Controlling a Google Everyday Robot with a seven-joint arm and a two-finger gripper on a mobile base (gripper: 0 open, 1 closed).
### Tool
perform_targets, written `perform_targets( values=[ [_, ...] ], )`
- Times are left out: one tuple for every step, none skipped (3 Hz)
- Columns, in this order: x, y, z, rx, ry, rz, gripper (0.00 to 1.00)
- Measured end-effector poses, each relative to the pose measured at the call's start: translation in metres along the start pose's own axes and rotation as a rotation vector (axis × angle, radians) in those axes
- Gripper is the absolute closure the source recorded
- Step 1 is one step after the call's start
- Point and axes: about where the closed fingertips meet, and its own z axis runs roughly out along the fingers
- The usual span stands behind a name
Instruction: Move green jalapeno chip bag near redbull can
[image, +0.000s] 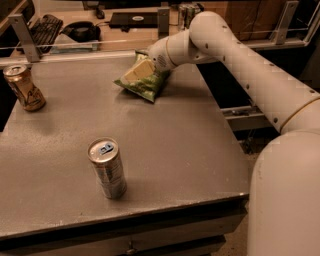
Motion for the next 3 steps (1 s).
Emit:
perform_targets(
  values=[
    [0.0081,0.0035,0.0101,-0.016,0.006,0.021,0.23],
    [0.0157,0.005,0.0098,-0.017,0.014,0.039,0.47],
    [0.0131,0.0052,0.0005,-0.005,0.008,0.029,0.7]
  ],
)
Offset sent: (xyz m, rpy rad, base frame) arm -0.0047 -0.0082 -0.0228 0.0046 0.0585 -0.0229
